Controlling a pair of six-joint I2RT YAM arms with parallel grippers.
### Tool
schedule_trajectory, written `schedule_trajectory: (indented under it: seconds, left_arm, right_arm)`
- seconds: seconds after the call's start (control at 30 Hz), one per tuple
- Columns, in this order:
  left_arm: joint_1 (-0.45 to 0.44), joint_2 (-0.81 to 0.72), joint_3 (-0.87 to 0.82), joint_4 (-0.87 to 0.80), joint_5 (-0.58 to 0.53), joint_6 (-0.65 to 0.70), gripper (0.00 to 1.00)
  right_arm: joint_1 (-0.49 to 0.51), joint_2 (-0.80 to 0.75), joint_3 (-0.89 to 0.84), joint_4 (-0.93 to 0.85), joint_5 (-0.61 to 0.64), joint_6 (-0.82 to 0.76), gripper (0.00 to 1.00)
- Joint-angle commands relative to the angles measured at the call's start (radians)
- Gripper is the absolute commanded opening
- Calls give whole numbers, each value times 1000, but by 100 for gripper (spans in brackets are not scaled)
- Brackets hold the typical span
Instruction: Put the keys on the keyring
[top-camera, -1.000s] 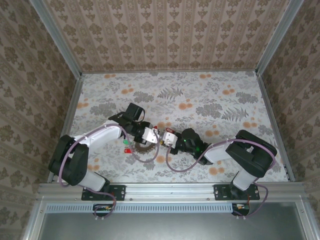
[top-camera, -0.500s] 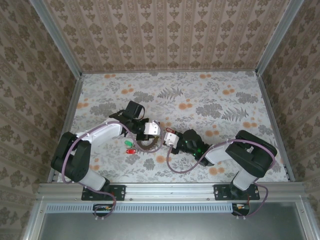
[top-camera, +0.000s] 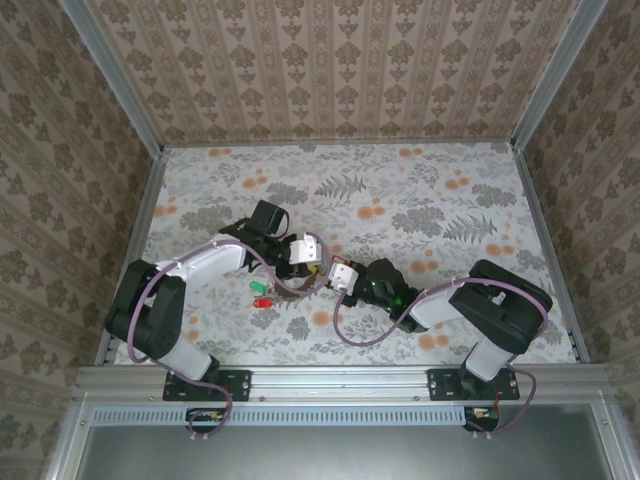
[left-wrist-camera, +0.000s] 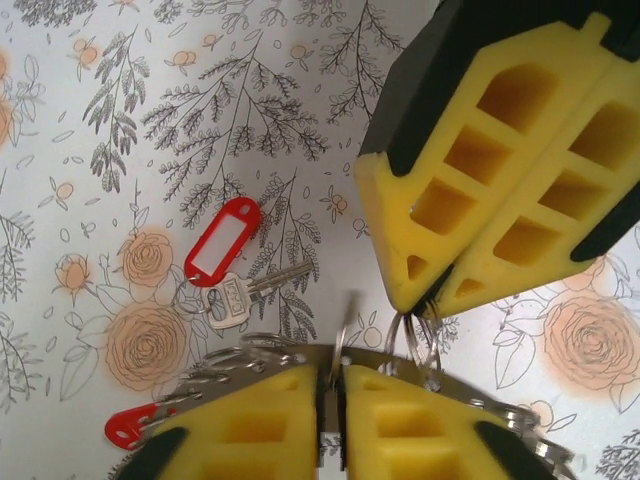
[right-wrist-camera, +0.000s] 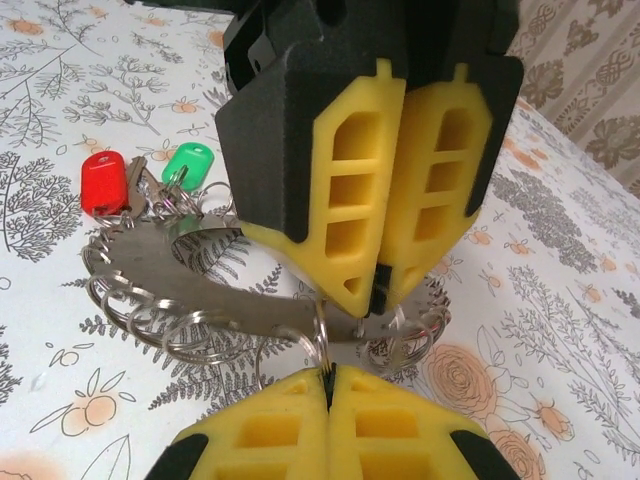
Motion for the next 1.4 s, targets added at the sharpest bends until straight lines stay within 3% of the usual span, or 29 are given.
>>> schedule_trajectory:
  seconds: [0.0, 0.1, 0.3, 0.43, 0.57, 1.0, 1.37]
  left_arm:
    - [21, 2, 31, 23, 54, -70, 32]
    - [42, -1, 39, 12, 80, -90, 39]
    - [84, -79, 0, -52, 117, 4, 39]
    - [85, -151, -58, -92, 207, 146, 36]
    - [77, -157, -98, -60, 242, 167, 31]
    - [-5, -58, -53, -69, 112, 215, 30]
    - [-29, -43, -80, 37, 16, 162, 30]
  right_arm:
    - [6, 18, 9, 26, -36, 24, 0]
    - [5, 22, 9, 29, -38, 26, 0]
    - [-2, 25, 3, 30, -42, 39, 0]
    - [-5, 31, 2, 38, -45, 46, 0]
    - [-6, 40, 5, 47, -47, 53, 0]
    - [-12, 51, 11, 69, -43, 83, 0]
    - [-15, 64, 6, 97, -51, 96, 0]
